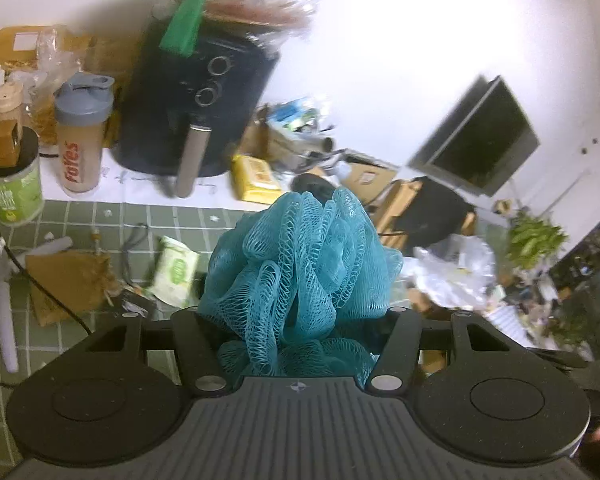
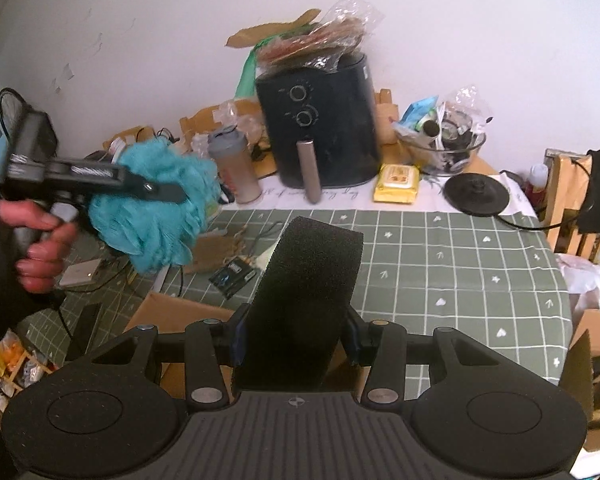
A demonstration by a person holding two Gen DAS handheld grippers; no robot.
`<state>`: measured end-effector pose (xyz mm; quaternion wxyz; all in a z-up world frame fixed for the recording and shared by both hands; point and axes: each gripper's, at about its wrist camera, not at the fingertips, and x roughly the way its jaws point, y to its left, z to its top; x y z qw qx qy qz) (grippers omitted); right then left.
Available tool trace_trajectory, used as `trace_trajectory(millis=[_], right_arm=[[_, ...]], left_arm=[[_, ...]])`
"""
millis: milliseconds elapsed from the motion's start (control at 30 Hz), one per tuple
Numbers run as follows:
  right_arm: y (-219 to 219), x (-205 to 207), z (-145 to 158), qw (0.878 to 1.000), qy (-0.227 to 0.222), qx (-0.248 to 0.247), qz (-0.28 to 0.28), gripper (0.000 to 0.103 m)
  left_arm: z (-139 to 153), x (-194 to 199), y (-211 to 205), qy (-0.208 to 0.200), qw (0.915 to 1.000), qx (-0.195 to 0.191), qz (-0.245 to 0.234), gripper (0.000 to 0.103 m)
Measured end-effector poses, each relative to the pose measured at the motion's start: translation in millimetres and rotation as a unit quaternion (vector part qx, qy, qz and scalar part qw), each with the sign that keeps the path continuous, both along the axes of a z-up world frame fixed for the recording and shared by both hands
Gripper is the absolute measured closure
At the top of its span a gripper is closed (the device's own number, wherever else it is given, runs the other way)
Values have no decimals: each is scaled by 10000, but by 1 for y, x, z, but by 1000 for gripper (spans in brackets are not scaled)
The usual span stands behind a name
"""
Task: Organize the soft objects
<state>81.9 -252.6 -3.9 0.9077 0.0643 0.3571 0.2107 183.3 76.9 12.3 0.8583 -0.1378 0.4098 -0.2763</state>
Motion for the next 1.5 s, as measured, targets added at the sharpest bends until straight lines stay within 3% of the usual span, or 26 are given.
trace_trajectory(millis=[200,433,600,800,1133,1500], right_arm=[[14,-10,-7,9999,94,-128,0,54],[30,-24,-16,9987,171,-489,-8,54],[36,-28,-20,9979,205,-619,-48,54],[36,-32,-26,9969,230,-730,-209,54],[41,-37,-17,9948,-120,-948,-361,54],[62,-39,-10,9956,-302,-880,-93,53]], left_arm=[[3,-37,-8,34,9997,-27,-248,44],[-24,-61,-18,309,9988,186,-331,34],[-38,-72,-27,337,9977,494,-330,15],[-24,-92,-23,-43,9986,406,-347,14],[-38,-119,-8,145,9970,762,47,14],[-48,-136,21,404,9949,756,541,14]])
